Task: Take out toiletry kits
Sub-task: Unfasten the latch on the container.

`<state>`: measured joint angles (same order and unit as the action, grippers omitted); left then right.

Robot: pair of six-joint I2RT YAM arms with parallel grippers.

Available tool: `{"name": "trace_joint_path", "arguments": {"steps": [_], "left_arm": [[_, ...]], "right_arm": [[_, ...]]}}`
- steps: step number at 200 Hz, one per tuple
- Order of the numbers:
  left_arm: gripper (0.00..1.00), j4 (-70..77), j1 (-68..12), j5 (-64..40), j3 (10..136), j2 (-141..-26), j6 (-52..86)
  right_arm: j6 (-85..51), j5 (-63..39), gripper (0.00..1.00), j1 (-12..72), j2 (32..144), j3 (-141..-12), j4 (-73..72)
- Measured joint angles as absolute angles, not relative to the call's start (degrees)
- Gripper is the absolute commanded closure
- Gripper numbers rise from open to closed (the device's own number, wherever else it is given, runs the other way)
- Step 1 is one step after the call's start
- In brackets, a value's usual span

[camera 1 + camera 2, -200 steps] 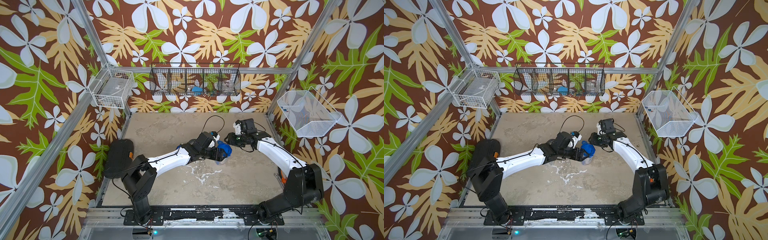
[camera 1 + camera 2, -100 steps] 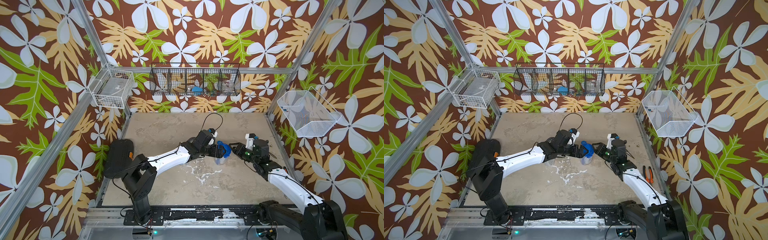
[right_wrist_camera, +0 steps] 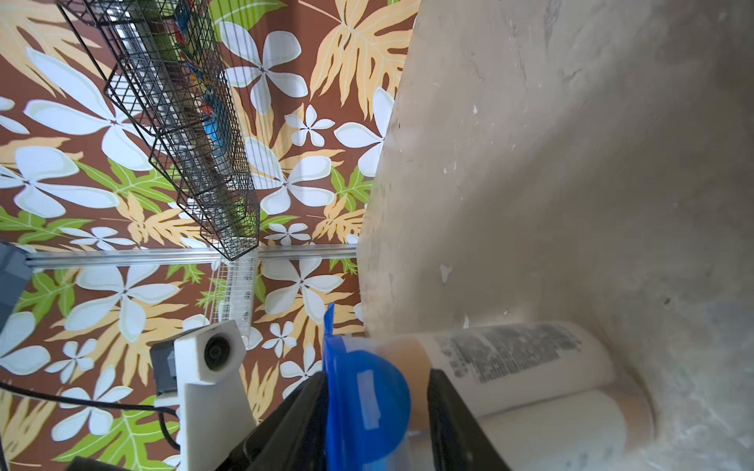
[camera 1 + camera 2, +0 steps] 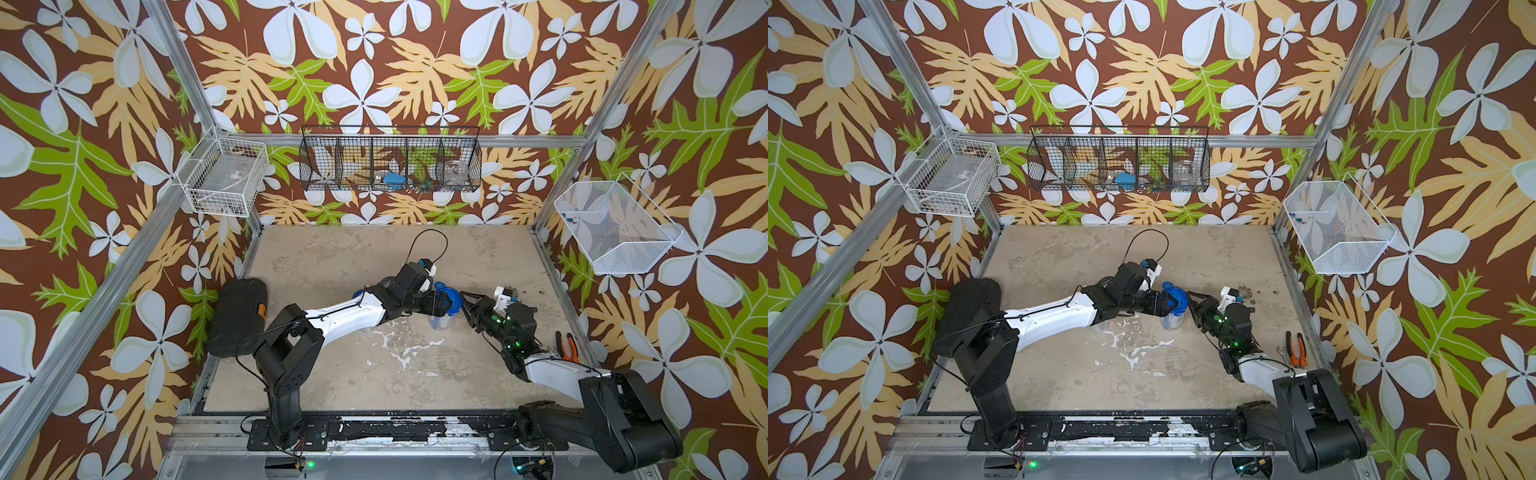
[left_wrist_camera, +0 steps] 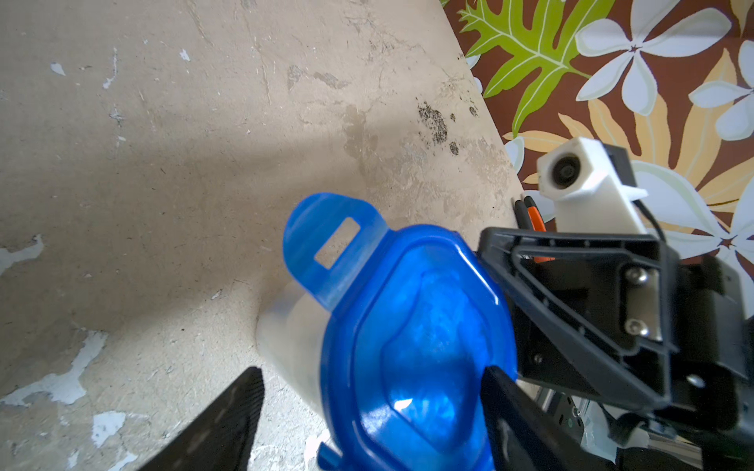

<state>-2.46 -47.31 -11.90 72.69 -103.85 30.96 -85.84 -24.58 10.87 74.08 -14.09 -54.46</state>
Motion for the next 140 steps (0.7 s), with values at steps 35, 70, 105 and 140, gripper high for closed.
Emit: {"name": "trace_joint_path", "arguments": {"steps": [35, 70, 105, 140], "left_arm": [[0.19, -1.9, -47.3, -11.9, 72.5, -103.9, 30.9], [0.20, -1.5, -47.3, -11.8, 72.3, -104.0, 29.5], [0.23, -0.6, -47.4, -11.6, 72.5, -104.7, 28.1], [0.26, 0.0, -47.8, -11.4, 72.9, -105.7, 26.5]], "right_arm": [[-91.5, -25.6, 0.64, 10.9, 78.8, -11.9, -65.2], [-93.2, -25.6, 0.71, 10.9, 80.8, -12.0, -68.2], [-94.0, -24.8, 0.79, 10.7, 81.9, -13.0, -68.8], [-92.8, -24.9, 0.81, 10.4, 82.3, -13.9, -68.9]]}}
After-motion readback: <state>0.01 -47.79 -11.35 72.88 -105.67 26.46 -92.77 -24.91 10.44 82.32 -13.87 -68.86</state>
